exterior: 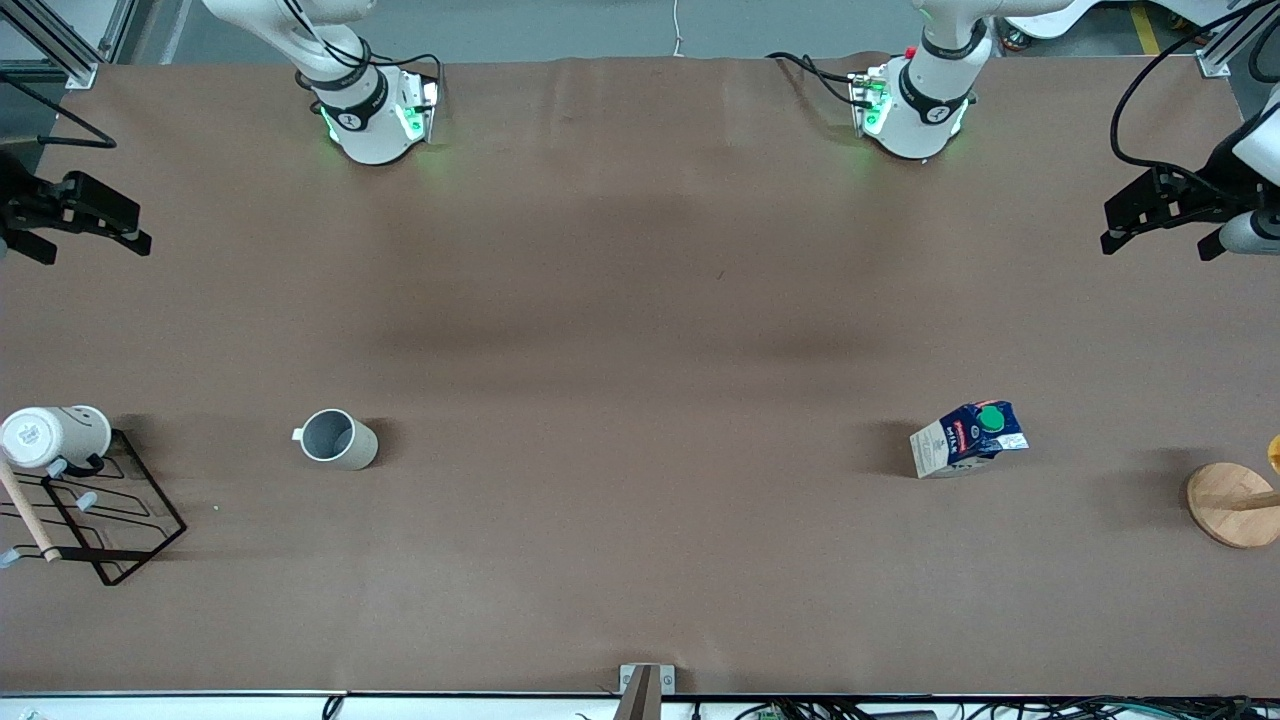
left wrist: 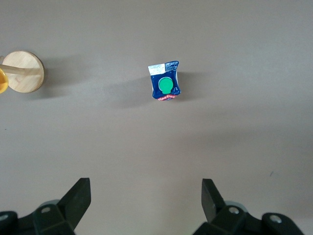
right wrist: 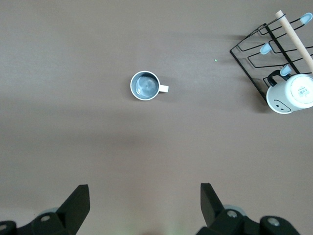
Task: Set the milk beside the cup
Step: 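Reach the right gripper to the mug while the left gripper reaches the milk, then grasp the mug with the right gripper while the left gripper grasps the milk, then carry the mug and the milk carton toward the table middle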
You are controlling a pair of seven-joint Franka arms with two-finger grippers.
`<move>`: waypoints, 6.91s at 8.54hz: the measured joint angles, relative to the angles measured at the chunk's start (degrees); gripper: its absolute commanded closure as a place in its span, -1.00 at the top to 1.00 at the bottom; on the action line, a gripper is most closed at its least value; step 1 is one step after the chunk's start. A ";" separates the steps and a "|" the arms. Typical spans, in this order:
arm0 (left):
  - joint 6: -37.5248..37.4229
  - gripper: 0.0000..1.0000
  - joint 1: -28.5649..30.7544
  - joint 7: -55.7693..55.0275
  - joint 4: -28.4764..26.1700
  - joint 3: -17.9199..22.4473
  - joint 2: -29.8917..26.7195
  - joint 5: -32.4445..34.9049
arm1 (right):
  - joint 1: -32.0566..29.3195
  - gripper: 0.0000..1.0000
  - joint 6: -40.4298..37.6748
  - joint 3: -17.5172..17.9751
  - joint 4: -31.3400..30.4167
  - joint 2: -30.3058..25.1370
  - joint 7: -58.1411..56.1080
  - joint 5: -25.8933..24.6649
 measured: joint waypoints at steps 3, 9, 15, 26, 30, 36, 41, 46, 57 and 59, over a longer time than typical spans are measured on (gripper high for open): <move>-0.01 1.00 0.06 0.00 0.57 0.14 0.42 0.00 | 0.02 1.00 0.02 0.06 -0.13 0.01 -0.03 0.00; -0.03 1.00 0.21 0.02 2.83 0.31 1.92 0.00 | 2.05 1.00 23.35 0.47 -17.16 4.23 0.19 0.41; 4.89 0.99 0.37 -0.03 2.03 0.32 7.72 0.00 | 6.23 1.00 36.48 0.58 -19.44 13.79 4.84 1.53; 30.34 0.99 -1.67 -6.52 -6.58 -0.18 26.35 0.00 | 6.26 1.00 58.91 0.44 -27.97 24.27 4.88 1.56; 32.71 0.79 -1.51 -6.61 -6.59 -0.11 28.83 0.00 | 6.86 -0.97 58.65 0.52 -28.24 25.61 10.53 1.66; 32.72 0.07 -1.51 -7.62 -6.70 -0.12 29.08 -0.03 | 7.56 -1.00 58.55 0.43 -27.87 25.30 13.87 1.53; 32.73 -0.01 -1.29 -7.68 -6.31 -0.09 28.81 -0.16 | 16.27 -1.00 48.56 1.18 -21.54 23.23 27.12 1.85; 32.73 -0.01 -1.15 -7.68 -5.48 -0.08 26.45 -0.16 | 35.97 -1.00 49.46 1.30 -15.68 26.40 48.05 1.82; 25.70 -0.01 -1.65 -22.48 -0.24 -9.80 25.24 -0.24 | 41.22 0.99 48.97 0.25 -0.78 40.18 52.42 -1.47; 25.67 -0.01 -1.78 -28.74 0.09 -14.15 25.18 -0.24 | 41.15 0.98 46.67 0.27 0.59 39.05 52.39 -1.45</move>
